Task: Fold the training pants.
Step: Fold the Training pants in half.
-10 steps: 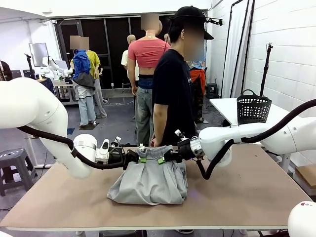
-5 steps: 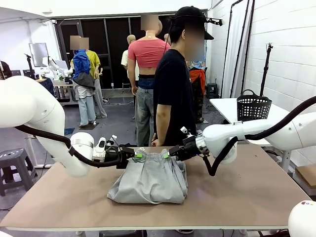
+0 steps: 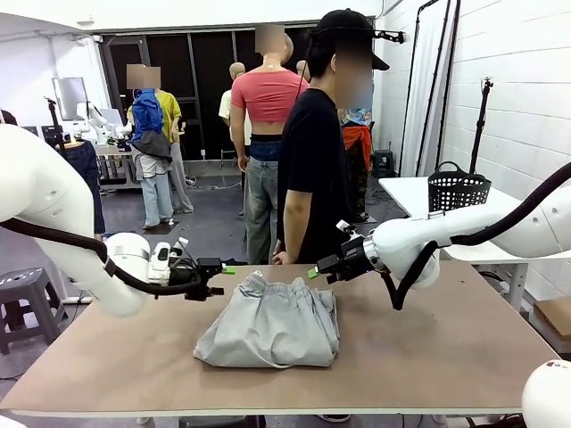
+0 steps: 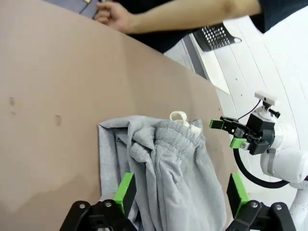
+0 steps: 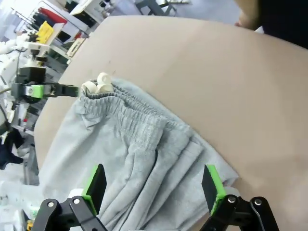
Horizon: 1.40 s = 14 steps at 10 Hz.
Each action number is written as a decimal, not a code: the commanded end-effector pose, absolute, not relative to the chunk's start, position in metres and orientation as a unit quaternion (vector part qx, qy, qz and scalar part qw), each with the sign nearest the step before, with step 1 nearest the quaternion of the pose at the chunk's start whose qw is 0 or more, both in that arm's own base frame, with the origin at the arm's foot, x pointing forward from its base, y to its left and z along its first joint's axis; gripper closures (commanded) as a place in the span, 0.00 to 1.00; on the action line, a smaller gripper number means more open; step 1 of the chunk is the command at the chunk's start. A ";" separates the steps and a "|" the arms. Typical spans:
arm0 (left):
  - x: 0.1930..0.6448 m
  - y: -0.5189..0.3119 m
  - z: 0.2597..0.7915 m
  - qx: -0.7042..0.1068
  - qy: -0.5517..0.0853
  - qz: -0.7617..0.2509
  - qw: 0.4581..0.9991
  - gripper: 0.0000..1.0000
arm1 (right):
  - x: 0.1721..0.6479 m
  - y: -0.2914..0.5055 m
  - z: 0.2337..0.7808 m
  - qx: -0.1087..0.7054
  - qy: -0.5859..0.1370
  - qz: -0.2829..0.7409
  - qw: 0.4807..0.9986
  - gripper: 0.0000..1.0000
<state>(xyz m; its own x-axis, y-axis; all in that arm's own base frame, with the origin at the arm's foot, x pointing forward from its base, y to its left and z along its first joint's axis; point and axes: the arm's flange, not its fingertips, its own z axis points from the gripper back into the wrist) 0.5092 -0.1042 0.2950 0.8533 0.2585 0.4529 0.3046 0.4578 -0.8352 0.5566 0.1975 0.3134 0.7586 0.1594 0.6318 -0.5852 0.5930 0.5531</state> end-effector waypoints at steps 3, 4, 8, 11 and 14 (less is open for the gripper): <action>0.469 -0.073 0.317 -0.521 -0.352 -0.012 0.777 0.00 | 0.534 0.193 0.341 0.378 -0.310 0.226 0.842 0.00; 0.462 -0.072 0.318 -0.540 -0.361 -0.036 0.760 0.00 | 0.547 0.190 0.331 0.373 -0.294 0.223 0.851 0.00; 0.484 -0.075 0.321 -0.516 -0.323 -0.004 0.793 0.00 | 0.547 0.190 0.331 0.373 -0.294 0.223 0.851 0.00; 0.484 -0.075 0.321 -0.516 -0.323 -0.004 0.793 0.00 | 0.547 0.190 0.331 0.373 -0.294 0.223 0.851 0.00; 0.484 -0.075 0.321 -0.516 -0.323 -0.004 0.793 0.00 | 0.547 0.190 0.331 0.373 -0.294 0.223 0.851 0.00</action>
